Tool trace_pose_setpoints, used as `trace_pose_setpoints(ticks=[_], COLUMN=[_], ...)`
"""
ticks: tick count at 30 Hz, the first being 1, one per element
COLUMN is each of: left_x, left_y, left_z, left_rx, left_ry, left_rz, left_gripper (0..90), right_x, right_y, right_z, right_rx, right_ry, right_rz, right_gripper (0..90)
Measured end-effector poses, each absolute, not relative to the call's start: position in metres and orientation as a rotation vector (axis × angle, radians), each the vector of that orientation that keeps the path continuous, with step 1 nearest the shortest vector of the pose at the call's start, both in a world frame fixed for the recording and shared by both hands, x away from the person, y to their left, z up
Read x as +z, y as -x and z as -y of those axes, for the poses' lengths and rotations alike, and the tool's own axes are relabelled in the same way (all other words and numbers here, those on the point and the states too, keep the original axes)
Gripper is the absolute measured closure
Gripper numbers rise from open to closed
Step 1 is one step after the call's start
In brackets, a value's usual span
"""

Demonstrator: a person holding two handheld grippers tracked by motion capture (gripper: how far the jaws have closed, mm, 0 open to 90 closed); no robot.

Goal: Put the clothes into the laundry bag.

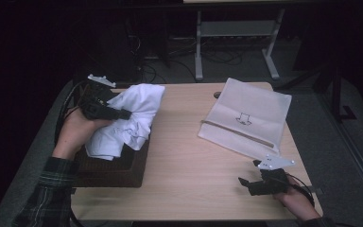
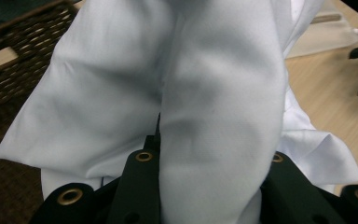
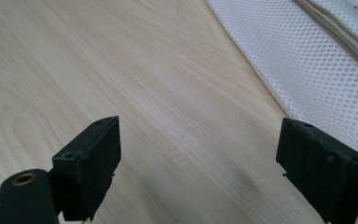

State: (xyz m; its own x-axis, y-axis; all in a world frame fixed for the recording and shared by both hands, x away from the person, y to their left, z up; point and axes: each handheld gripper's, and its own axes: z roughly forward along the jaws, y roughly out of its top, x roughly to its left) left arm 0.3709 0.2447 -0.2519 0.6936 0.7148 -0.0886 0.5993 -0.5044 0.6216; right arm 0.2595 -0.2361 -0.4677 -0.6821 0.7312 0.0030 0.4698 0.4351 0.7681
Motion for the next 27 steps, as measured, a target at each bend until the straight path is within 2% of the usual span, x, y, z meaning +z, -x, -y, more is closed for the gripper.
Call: trace_pose_setpoints(ticks=[14, 27], left_x=[-0.266, -0.298], left_y=[-0.353, -0.344], left_z=[-0.175, -0.142], left_rx=[0.178, 0.151], left_ry=[-2.295, -2.3], left_rz=[-0.848, -0.85], left_gripper=[71.2, 71.2], right_x=[-0.467, -0.466], right_y=[-0.259, -0.258], right_z=[0.238, 0.238], right_rx=[1.11, 1.115], right_ry=[-1.023, -1.025], right_rz=[-2.357, -2.354], right_gripper=[12.9, 12.9])
